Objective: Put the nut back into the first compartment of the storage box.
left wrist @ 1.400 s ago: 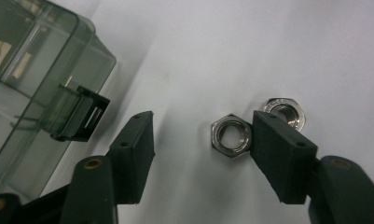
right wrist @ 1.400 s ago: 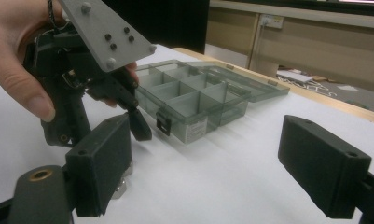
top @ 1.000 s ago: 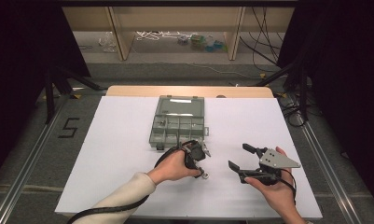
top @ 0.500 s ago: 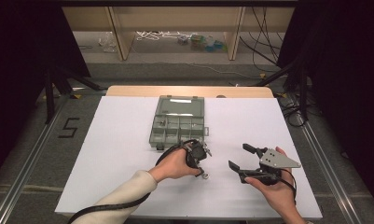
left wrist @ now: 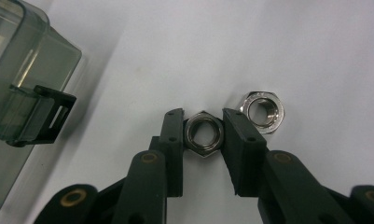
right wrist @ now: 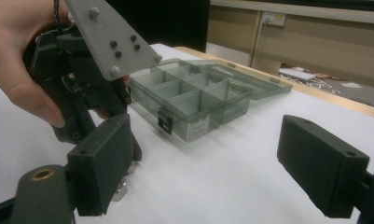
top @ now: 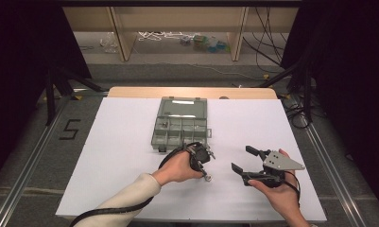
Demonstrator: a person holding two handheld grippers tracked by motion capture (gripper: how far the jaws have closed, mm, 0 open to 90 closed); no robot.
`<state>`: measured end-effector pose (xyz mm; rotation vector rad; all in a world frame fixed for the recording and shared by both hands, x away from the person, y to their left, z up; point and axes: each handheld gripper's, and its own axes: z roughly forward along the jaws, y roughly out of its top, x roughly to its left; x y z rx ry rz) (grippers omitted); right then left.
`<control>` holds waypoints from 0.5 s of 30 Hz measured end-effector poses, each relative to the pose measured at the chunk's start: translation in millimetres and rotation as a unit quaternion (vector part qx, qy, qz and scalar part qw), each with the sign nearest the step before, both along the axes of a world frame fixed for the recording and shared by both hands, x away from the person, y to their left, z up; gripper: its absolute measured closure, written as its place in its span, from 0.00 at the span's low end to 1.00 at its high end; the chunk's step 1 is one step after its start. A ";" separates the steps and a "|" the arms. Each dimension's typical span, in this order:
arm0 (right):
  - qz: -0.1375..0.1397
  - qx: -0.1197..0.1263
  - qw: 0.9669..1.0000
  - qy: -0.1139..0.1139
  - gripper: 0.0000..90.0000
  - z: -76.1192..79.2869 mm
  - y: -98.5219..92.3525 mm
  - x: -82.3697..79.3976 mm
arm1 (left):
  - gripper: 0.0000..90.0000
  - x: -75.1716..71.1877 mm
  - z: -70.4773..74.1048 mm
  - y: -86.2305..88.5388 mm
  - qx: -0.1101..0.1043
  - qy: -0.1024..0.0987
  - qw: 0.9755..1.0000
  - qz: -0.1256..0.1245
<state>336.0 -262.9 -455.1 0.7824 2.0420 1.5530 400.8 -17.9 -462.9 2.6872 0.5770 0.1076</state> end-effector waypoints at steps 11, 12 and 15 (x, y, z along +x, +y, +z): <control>0.001 -0.008 1.000 0.011 0.21 1.0 -1.9 -1.4 | 0.78 1.1 2.4 0.3 0.016 -0.002 1.000 -0.014; 0.001 -0.008 1.000 0.011 0.21 1.0 -2.0 -1.3 | 0.78 0.7 2.3 0.1 0.015 -0.004 1.000 -0.013; -0.001 0.003 1.000 0.004 0.21 -0.6 -0.8 -0.1 | 0.78 1.1 2.2 0.8 0.013 -0.003 1.000 -0.013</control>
